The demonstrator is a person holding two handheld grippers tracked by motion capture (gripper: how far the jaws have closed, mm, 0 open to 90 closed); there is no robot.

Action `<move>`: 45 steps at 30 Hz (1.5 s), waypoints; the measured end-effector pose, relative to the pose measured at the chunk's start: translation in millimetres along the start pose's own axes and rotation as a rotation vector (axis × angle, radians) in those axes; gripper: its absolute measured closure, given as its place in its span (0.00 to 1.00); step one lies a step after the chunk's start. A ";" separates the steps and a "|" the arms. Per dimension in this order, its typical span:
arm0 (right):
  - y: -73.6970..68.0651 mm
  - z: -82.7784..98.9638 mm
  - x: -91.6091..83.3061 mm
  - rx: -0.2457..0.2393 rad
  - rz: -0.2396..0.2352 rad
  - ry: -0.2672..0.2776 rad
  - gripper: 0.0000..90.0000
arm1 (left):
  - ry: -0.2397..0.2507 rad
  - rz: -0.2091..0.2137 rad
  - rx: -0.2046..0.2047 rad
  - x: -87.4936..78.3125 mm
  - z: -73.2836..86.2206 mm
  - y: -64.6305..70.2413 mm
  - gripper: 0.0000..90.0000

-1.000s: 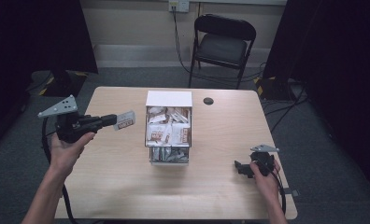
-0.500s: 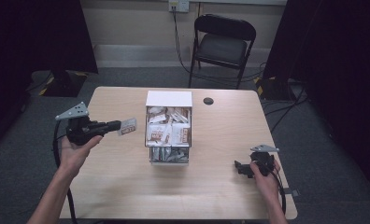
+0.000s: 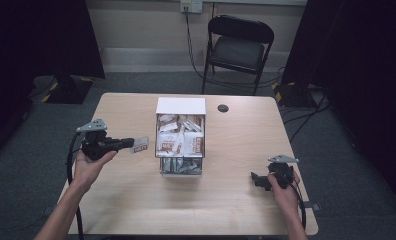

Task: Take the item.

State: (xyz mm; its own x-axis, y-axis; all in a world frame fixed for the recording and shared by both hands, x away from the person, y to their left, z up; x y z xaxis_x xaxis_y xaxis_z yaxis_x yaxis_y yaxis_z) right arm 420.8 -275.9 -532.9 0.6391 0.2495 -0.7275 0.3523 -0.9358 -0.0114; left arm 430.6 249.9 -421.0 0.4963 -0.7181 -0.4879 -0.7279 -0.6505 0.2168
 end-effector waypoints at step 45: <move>0.0 0.0 0.0 0.000 0.000 0.000 0.00 | -0.179 -0.075 -0.092 66.5 59.2 -30.2 0.88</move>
State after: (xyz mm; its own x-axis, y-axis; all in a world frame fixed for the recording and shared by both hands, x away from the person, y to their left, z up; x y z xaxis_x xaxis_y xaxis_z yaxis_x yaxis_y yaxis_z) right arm 420.8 -275.9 -532.9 0.6389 0.2498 -0.7277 0.3525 -0.9358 -0.0117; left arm 457.6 236.5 -510.0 0.4497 -0.6165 -0.6463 -0.6417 -0.7263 0.2463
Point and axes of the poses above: each handheld gripper's, and its own axes: x roughly forward along the jaws, z roughly out of its underside, y roughly to its right, the point moved 4 cm from there along x, roughly forward along the jaws, and after that the axes turned 2 degrees about x, right-handed, at the moved point
